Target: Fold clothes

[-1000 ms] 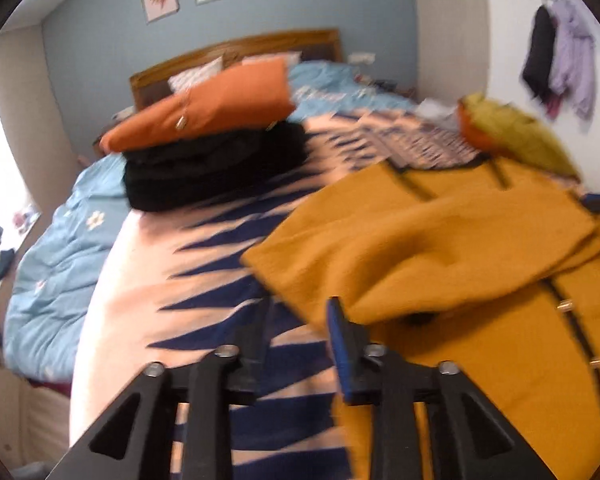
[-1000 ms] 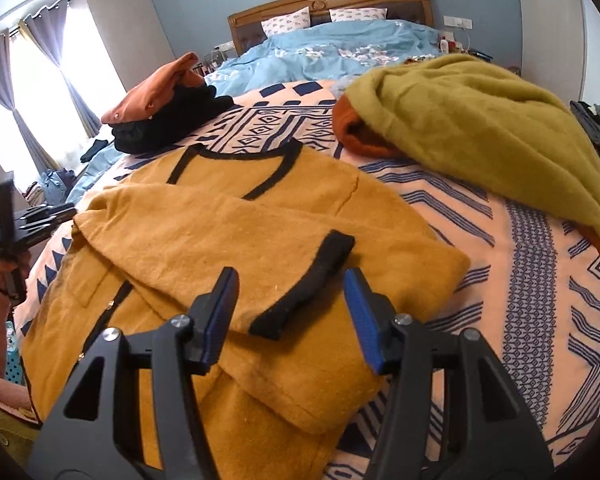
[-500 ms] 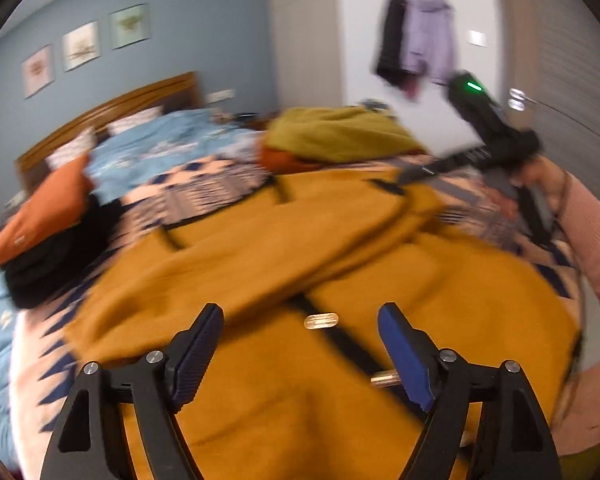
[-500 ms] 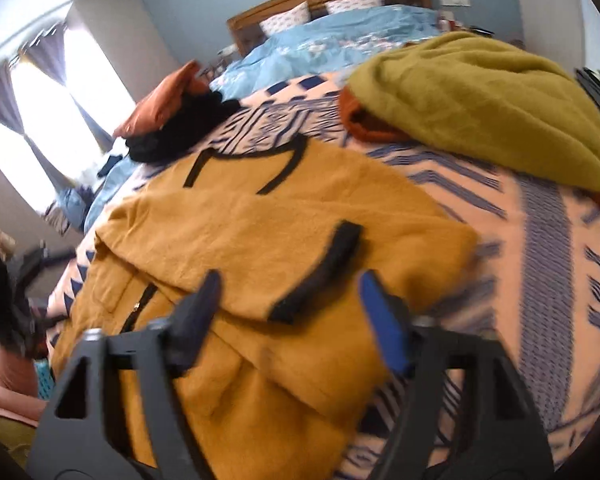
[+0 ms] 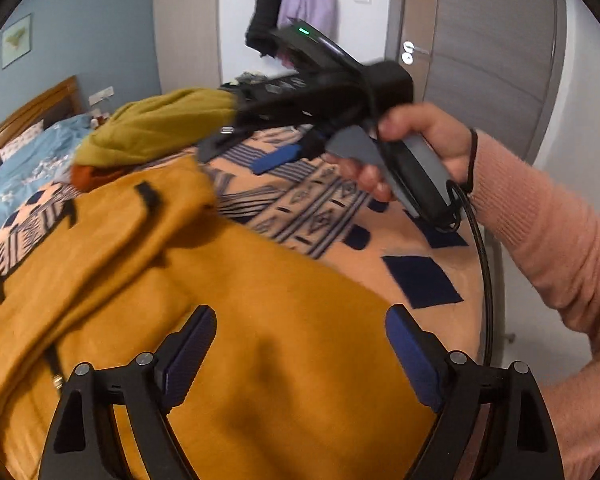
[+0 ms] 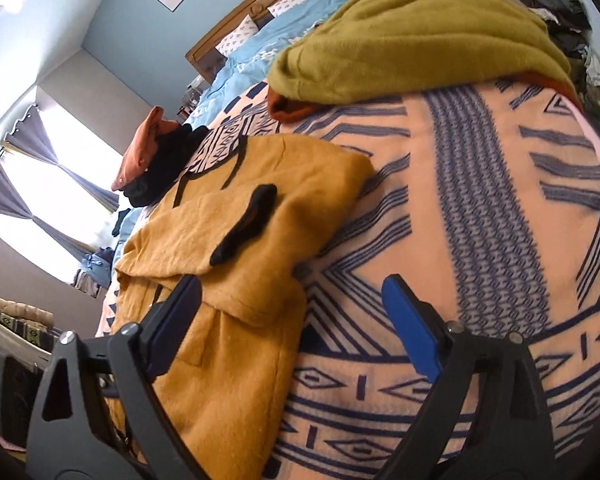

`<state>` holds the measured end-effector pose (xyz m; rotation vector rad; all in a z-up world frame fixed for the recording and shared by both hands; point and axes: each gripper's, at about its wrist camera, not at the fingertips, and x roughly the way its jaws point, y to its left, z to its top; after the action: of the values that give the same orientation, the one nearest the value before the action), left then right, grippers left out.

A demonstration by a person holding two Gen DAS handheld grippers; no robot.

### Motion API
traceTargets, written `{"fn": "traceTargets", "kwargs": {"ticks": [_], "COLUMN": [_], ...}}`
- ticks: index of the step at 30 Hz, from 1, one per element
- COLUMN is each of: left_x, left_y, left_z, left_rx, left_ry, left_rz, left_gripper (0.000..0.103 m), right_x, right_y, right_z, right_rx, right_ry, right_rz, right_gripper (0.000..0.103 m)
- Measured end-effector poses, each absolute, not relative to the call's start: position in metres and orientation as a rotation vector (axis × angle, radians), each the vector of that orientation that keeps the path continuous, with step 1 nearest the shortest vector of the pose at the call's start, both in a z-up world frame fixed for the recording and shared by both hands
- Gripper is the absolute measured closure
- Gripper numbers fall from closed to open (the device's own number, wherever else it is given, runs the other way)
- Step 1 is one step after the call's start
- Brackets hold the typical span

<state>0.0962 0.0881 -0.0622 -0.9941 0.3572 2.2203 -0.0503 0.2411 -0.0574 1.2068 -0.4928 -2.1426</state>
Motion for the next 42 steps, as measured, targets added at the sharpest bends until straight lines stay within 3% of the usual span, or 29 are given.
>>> {"fn": "traceTargets", "kwargs": {"ticks": [13,16,20,22,24,27,37,42], "left_x": [0.100,0.103,0.104,0.105,0.105,0.096,0.084,0.090], "left_y": [0.112,0.108,0.102,0.098,0.094,0.085,0.030,-0.008], "left_z": [-0.095,-0.095,-0.094,-0.093,-0.093,-0.092,-0.067,-0.059], "left_rx": [-1.177,-1.168,-1.165,-1.155,-1.149,-1.166,-1.084,-1.043], "left_ry": [0.332,0.318,0.285,0.271,0.253,0.151,-0.235,-0.328], "left_rz": [2.247,2.271,2.295,2.311,2.320,2.308,2.226,2.248], "left_gripper": [0.015,0.021,0.038,0.048,0.067,0.088,0.093,0.093], "right_x": [-0.080,-0.087,-0.092,-0.094,-0.097,-0.100,-0.088,-0.090], "right_y": [0.217,0.209,0.200,0.197,0.195,0.194,0.150,0.088], "right_z": [-0.078,-0.083,-0.085,-0.087,-0.091,-0.093,-0.022,-0.008], "right_rx": [1.229,1.207,1.162,1.140,1.156,1.192,1.108,1.120], "right_ry": [-0.514,-0.522,-0.517,-0.504,-0.487,-0.497,-0.339,-0.205], "right_rz": [-2.062,-2.046,-2.033,-2.061,-2.071,-2.057,-2.177,-2.168], "right_gripper": [0.010,0.010,0.011,0.024,0.060,0.081,0.086,0.086]}}
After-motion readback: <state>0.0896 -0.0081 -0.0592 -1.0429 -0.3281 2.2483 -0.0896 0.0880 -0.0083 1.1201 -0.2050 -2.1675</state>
